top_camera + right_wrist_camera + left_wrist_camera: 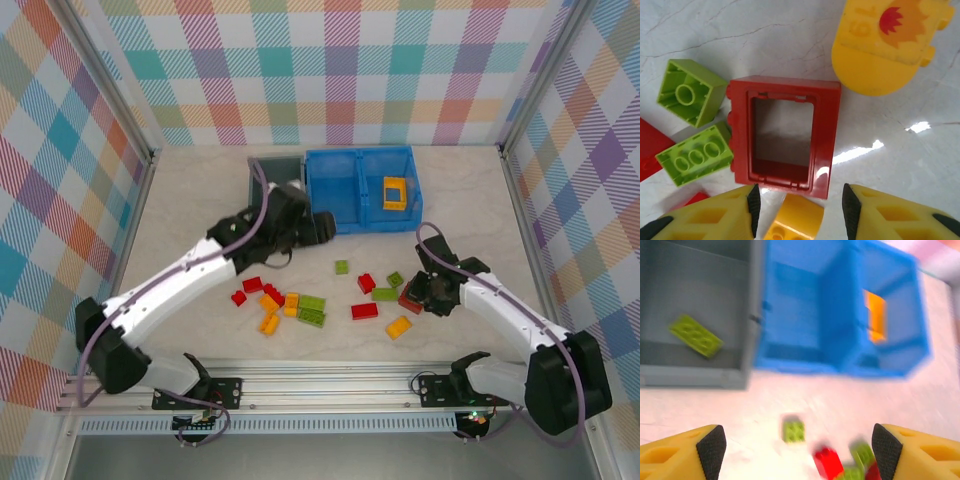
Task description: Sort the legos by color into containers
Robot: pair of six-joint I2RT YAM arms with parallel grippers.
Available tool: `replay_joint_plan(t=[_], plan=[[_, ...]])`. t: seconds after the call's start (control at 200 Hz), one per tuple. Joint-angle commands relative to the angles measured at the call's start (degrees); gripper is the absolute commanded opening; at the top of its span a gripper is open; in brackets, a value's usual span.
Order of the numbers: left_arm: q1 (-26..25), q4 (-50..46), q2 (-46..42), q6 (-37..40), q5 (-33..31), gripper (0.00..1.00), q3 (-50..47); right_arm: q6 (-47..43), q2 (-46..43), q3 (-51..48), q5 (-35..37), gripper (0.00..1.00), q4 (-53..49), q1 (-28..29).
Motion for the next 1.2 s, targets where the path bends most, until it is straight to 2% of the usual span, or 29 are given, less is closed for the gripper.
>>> replay_joint_plan(t=[0.0, 0.1, 0.265, 0.44, 0.605, 0.695, 0.805, 0.89, 0.955, 1.05, 1.195], plan=[[-5.01, 6.75, -5.35, 3.19, 1.78, 0.79, -6.05, -1.72, 1.98, -1.25, -1.19, 0.46, 3.48, -1.68], [-10.28, 8.85, -9.54, 3.75, 0.39, 0.79, -9.69, -2.30, 4.27, -0.97, -1.19, 0.44, 4.40, -2.31], [-15.60, 10.63, -11.79, 3.07, -0.18, 0.78, -12.78, -3.12, 7.31, -0.97, -0.01, 0.38, 6.36, -3.00], [-18.34, 11.08, -11.20, 1.94, -3.89, 0.76, -13.10, -4.11, 7.39, -0.92, 1.52, 0.24, 6.83, -3.20], [-18.90, 9.91, -13.02, 1.36, -8.87, 0.74, -12.35, -5.64, -0.12, -0.75, 3.60, 0.15, 4.54, -2.78], [-18.84, 7.73, -14.68, 1.44, -12.01, 0.74, -10.96, -7.18, -4.22, 2.61, 5.18, 0.11, 1.15, -0.19], [-18.87, 1.63, -16.66, -0.17, -19.50, 0.73, -8.15, -9.83, -4.67, 11.70, 7.81, 0.10, -1.61, 7.39], [-18.90, 0.20, -17.73, 1.38, -22.19, 0.74, -6.43, -12.85, 1.21, 20.63, 8.07, 0.10, -1.79, 12.57], [-18.87, -1.27, -18.21, 1.61, -24.73, 0.74, -5.04, -15.36, 8.29, 27.61, 7.05, 0.10, -1.41, 14.45], [-18.84, -4.21, -18.42, 0.76, -28.58, 0.75, -3.17, -18.53, 18.75, 37.32, 5.72, 0.09, 0.30, 14.82], [-18.90, -4.77, -18.88, 0.20, -30.23, 0.75, -3.17, -23.19, 36.12, 55.17, 6.05, 0.11, -0.85, 14.00]])
